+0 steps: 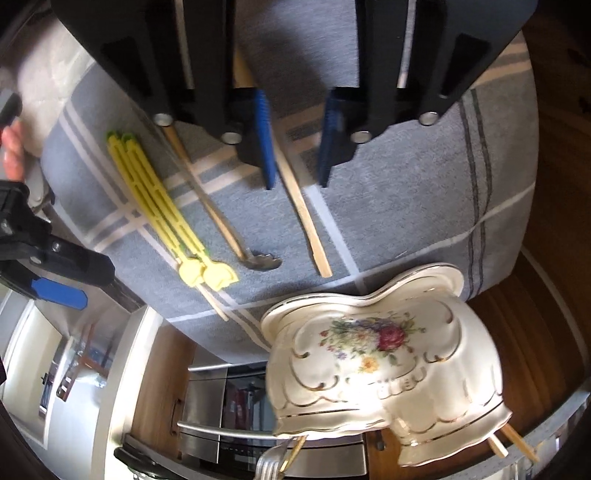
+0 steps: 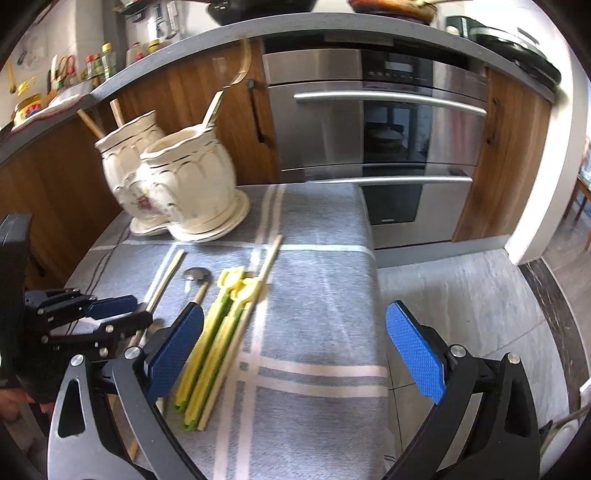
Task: Organize utensils
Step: 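Grasp a wooden chopstick with the left tool while the right grasps the silver spoon, then drop the chopstick in the taller pot while the right tool drops the silver spoon in the shorter pot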
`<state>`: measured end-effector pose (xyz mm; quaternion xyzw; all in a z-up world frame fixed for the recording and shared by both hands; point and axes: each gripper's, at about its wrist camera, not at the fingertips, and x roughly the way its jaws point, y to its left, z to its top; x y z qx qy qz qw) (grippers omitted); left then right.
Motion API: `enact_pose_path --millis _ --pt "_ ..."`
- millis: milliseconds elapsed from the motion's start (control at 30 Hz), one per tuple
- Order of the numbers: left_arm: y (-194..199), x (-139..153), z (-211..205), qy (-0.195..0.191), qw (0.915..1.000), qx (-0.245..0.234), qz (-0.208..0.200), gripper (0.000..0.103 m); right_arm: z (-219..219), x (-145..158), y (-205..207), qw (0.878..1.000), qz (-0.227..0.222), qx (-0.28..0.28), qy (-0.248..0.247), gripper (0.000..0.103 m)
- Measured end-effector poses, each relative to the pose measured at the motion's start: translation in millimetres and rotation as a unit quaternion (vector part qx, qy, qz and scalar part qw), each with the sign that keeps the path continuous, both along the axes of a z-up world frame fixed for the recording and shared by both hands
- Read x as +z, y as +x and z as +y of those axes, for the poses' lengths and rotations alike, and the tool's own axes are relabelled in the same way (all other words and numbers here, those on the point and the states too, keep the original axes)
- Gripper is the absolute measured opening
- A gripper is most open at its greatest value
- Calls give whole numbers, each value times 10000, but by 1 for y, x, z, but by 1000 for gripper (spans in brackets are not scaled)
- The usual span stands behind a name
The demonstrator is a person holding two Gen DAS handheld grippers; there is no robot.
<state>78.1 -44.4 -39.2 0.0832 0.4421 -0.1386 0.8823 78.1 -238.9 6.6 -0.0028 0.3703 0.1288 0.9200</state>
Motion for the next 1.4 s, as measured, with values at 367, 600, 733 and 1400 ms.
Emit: enact_pose_path --millis 367,600,733,1400 --pt "-2 1 34 -47 9999 -63 106 7 64 -6 8 9954 331 868 -230 53" --pt "-1 2 48 -151 9998 18 141 7 93 -20 23 9917 680 1067 -247 25" --pt "-2 2 51 -180 9998 -13 125 7 102 -27 33 9913 819 985 -308 17" --pt "4 2 36 100 9995 -262 109 23 116 -28 38 9921 514 980 -588 3"
